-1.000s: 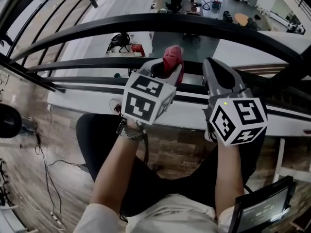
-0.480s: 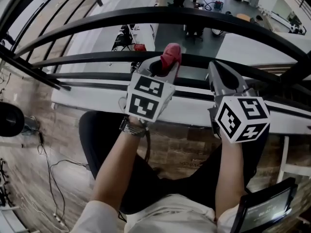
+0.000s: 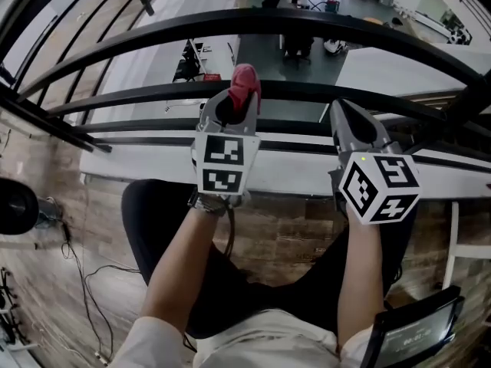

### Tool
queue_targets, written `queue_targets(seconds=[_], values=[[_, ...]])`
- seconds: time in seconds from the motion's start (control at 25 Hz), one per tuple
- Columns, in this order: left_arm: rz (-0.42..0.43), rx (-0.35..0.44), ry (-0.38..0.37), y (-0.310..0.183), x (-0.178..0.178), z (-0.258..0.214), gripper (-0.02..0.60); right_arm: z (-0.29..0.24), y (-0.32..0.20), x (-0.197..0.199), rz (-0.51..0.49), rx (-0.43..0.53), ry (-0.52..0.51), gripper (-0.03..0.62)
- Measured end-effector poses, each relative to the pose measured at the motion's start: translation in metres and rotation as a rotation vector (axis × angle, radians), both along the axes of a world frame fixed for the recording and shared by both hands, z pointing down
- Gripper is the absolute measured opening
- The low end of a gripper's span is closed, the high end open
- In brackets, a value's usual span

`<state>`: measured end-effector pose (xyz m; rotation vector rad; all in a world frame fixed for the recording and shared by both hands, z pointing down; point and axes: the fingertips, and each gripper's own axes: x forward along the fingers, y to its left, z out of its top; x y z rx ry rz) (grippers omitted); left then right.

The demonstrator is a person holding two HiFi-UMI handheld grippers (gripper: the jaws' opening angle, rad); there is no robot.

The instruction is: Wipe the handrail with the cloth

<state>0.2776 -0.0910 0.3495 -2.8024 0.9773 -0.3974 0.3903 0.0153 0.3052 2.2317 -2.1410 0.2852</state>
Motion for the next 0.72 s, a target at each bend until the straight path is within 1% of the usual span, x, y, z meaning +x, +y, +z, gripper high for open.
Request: queue_targets(seconds=[0.2,0.36,0.52,0.72], values=[[0.009,0.046,0.056,-0.011,-0.017,-0.003,0.066,0.014,-0.007,-0.006,0.044,-0.028,0.002,0.002],[0.049,0.101,0.051,-0.014,-0.023,-0.005,0.066,0.021,-0.014,-0.010,0.074,-0.049,0.012,0.002],[0.073,0.134,0.061,-0.012,-0.025,-0.007,0.067,0.023,-0.017,-0.012,0.097,-0.051,0.016,0.002],[0.102,0.177,0.049,-0.012,-0.030,-0.011,0.067,0.021,-0.021,-0.017,0.119,-0.046,0.020,0.002]])
